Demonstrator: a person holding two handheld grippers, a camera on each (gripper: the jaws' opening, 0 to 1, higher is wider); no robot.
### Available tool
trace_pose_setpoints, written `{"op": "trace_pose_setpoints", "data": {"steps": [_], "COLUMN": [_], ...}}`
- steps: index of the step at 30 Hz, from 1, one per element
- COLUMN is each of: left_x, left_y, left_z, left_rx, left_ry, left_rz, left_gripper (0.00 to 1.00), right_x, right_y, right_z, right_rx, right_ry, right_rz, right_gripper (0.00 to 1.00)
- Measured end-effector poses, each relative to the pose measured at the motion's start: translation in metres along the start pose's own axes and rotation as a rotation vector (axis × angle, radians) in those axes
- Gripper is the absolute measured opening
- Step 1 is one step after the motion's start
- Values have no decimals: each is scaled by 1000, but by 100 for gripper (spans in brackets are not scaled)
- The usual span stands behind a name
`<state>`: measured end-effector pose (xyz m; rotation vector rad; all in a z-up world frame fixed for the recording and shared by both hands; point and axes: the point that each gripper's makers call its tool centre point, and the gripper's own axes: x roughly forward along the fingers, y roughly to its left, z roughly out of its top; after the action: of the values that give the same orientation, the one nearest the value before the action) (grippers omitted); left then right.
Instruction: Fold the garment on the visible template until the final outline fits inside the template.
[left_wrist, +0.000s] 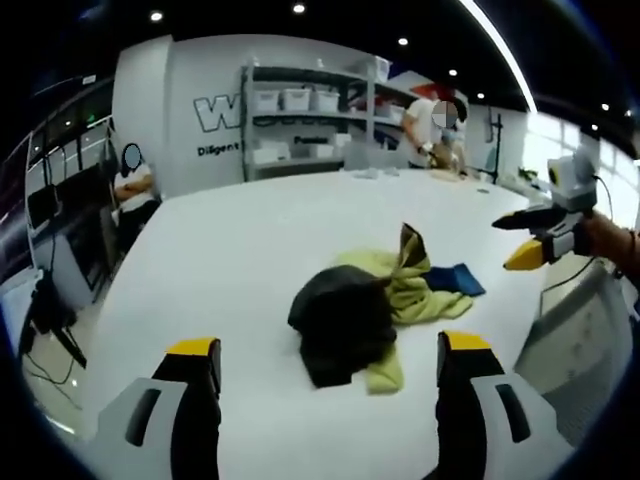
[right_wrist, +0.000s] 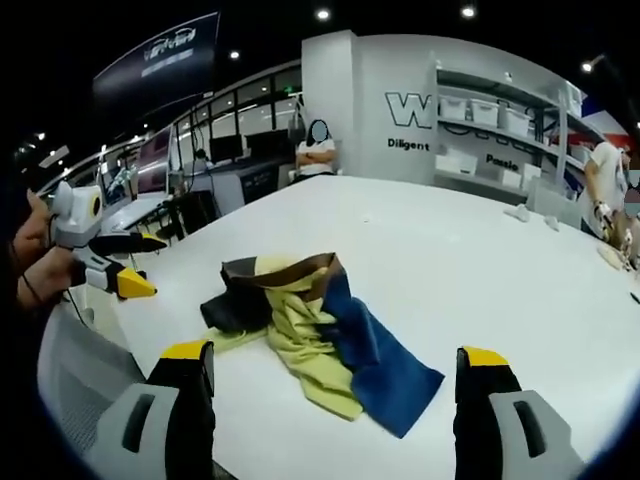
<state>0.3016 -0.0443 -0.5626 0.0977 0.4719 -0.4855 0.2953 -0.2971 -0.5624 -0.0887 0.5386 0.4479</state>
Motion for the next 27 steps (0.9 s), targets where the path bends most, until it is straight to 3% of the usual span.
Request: {"op": "trace_pose_setpoints", "data": {"steps": [7,17,27], "left_x": [12,35,65], "left_y": [10,20,24], "left_z": [2,4,-1], "left_rx": [14,21,72], "left_ry": [17,50,74], "left_rz": [-3,-25,-51], "left_gripper": [87,82,65], "right_x": [14,39,69], "right_y": [-4,-17,-20], "right_z": [3,12,14], "right_rx": [10,10,-67], "right_ry": [6,4,27], "right_rz": [10,10,64], "right_gripper": [98,87,77]}}
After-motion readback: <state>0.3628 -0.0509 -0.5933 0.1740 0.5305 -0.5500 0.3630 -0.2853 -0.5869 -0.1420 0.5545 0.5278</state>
